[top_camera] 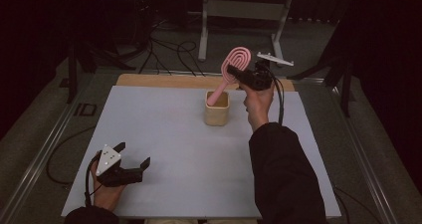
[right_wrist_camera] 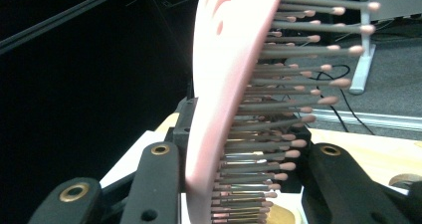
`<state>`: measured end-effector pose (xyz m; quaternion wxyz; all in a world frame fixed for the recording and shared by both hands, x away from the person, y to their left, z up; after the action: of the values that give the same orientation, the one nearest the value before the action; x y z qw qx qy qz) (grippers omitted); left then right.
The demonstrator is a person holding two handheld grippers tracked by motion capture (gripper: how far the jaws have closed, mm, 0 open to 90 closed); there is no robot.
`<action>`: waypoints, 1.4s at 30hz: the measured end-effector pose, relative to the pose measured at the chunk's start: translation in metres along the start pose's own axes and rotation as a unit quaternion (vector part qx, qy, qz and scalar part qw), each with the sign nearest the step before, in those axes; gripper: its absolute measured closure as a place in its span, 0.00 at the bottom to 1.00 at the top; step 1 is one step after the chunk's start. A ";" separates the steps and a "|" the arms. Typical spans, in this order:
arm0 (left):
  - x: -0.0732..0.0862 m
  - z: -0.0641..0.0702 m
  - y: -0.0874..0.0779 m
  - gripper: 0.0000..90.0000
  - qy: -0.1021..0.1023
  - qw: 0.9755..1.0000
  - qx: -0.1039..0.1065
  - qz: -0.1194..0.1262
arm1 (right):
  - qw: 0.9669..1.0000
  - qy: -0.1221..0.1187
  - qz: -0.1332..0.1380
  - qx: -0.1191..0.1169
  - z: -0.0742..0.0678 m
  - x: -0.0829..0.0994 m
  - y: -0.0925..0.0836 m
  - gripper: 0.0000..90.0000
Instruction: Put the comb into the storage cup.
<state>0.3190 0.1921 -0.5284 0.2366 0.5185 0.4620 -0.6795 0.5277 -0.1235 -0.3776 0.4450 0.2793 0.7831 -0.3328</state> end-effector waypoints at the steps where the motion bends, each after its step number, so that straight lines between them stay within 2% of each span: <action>1: 0.000 0.000 0.000 0.00 0.000 1.000 0.000 0.000 | 1.000 0.001 0.000 0.001 0.000 0.000 0.000 0.71; 42: 0.000 0.000 0.000 0.00 0.000 1.000 0.000 0.001 | 1.000 -0.011 -0.014 0.010 0.000 0.011 0.006 0.70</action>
<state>0.3188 0.1925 -0.5280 0.2376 0.5185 0.4617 -0.6794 0.5275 -0.1187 -0.3886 0.4460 0.2693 0.7788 -0.3493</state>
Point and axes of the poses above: each handheld gripper's, and its own axes: y roughly forward along the jaws, x roughly out of its underside, z roughly to its right, the point moved 9 cm from there along y, roughly forward along the jaws, and after that the axes turned 1 degree about -y, right-handed, at the moved point
